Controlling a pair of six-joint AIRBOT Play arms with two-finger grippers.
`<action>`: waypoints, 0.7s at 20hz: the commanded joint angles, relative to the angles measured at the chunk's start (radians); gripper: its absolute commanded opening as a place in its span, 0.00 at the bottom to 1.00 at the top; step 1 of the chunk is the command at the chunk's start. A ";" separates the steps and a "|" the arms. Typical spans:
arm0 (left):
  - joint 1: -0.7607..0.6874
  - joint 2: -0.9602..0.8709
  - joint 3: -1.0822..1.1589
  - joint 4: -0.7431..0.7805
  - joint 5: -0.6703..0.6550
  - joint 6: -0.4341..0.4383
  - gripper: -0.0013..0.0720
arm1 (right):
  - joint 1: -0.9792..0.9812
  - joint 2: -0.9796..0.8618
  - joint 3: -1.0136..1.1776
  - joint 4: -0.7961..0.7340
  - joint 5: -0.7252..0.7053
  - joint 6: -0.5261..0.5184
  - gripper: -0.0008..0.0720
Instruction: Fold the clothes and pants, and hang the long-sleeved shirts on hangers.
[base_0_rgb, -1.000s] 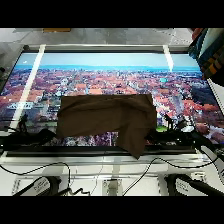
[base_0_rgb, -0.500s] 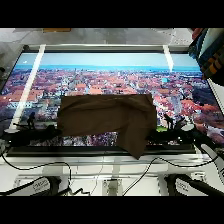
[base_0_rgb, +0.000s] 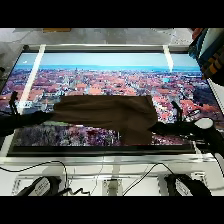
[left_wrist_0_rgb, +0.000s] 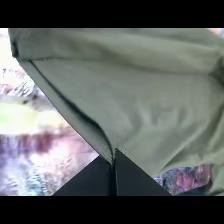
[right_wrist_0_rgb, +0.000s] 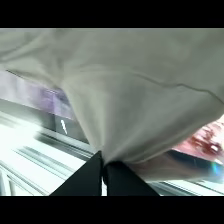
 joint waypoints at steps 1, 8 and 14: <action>-0.016 0.089 0.018 -0.023 0.022 -0.010 0.04 | 0.001 0.163 0.006 0.082 -0.092 0.103 0.03; -0.244 -0.060 0.014 -0.086 0.448 -0.066 0.04 | 0.196 -0.022 0.015 0.149 -0.755 0.129 0.03; -0.320 -0.254 0.014 -0.264 0.690 -0.066 0.04 | 0.224 -0.372 0.246 0.164 -0.872 0.169 0.03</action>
